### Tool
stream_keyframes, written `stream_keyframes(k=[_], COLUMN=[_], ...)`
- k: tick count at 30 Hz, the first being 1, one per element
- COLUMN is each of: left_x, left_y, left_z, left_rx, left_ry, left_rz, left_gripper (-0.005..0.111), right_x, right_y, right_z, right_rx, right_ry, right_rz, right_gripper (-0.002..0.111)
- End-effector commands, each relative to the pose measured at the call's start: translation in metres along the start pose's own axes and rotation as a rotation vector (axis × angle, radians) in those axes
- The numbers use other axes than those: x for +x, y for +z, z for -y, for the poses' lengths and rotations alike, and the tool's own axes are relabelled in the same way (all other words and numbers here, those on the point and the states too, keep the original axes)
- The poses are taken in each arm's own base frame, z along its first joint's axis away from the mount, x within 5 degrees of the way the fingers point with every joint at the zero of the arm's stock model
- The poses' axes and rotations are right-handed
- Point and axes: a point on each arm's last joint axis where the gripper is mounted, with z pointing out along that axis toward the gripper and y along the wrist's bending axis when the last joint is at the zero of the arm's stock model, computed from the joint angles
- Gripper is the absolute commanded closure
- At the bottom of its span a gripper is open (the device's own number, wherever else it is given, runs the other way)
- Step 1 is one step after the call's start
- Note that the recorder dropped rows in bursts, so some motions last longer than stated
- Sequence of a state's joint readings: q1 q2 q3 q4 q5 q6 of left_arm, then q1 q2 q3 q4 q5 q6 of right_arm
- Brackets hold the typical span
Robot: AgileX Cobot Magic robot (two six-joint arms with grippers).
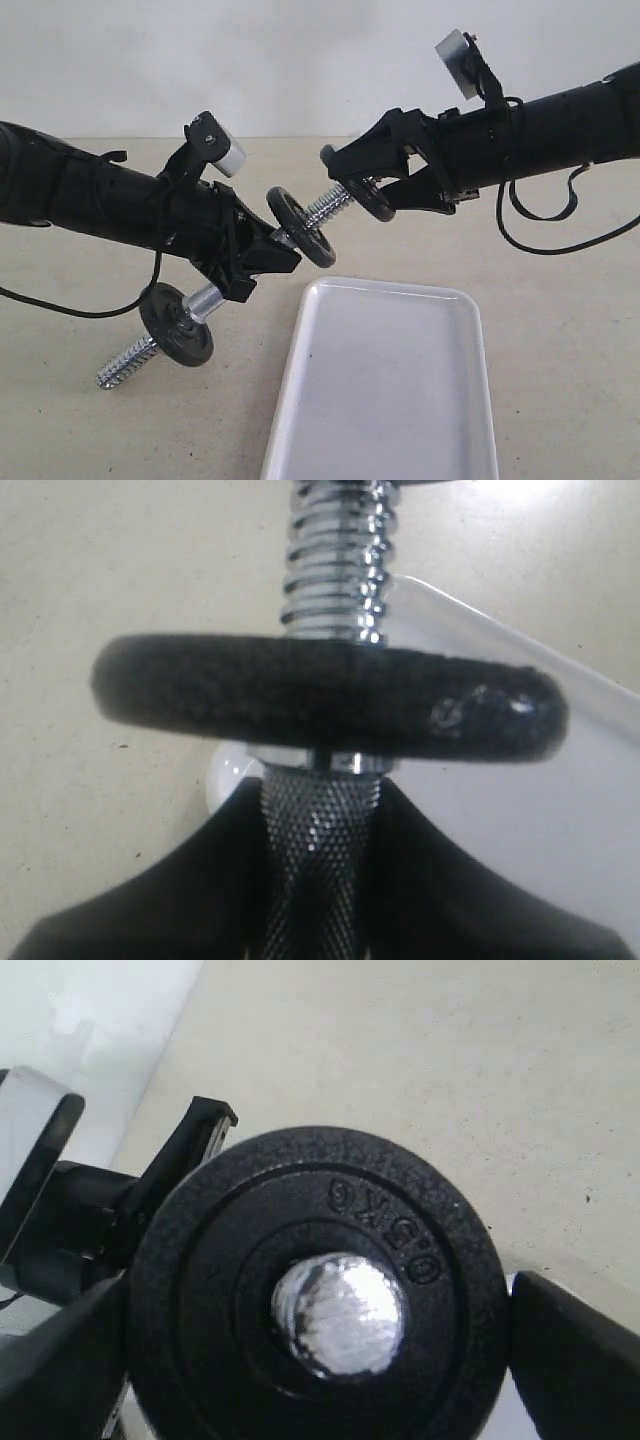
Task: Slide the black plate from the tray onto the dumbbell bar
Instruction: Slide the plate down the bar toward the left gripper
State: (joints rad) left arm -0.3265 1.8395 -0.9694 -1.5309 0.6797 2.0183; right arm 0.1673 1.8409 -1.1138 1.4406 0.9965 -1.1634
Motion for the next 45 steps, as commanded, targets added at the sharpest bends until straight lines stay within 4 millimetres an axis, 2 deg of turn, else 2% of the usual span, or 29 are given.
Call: stream_keyframes(k=[1, 11, 25, 35, 37, 44, 45], left_x=[-0.035, -0.034, -0.019, -0.02, -0.019, -0.019, -0.019], left_y=[-0.015, -0.014, -0.002, -0.002, -0.002, -0.002, -0.002], left_z=[0.003, 0.003, 0.003, 0.003, 0.003, 0.003, 0.003], left_rx=[0.027, 0.033, 0.074, 0.081, 0.081, 0.081, 0.081], left_ry=[-0.076, -0.065, -0.077, -0.076, -0.075, -0.075, -0.075], left_rz=[0.199, 0.187, 0.131, 0.134, 0.133, 0.133, 0.133], left_gripper=[0.102, 0.102, 0.102, 0.102, 0.102, 0.102, 0.102], right_x=[0.002, 0.01, 0.025, 0.026, 0.026, 0.028, 0.028], right_y=[0.005, 0.011, 0.043, 0.042, 0.042, 0.042, 0.042], right_z=[-0.013, -0.016, -0.036, -0.036, -0.036, -0.035, -0.035], right_rx=[-0.037, -0.019, 0.013, 0.014, 0.011, 0.023, 0.023], right_ry=[-0.048, -0.096, -0.173, -0.18, -0.188, -0.201, -0.201], right_rz=[-0.028, -0.109, -0.184, -0.197, -0.2, -0.226, -0.226], right_gripper=[0.108, 0.108, 0.108, 0.107, 0.101, 0.052, 0.047])
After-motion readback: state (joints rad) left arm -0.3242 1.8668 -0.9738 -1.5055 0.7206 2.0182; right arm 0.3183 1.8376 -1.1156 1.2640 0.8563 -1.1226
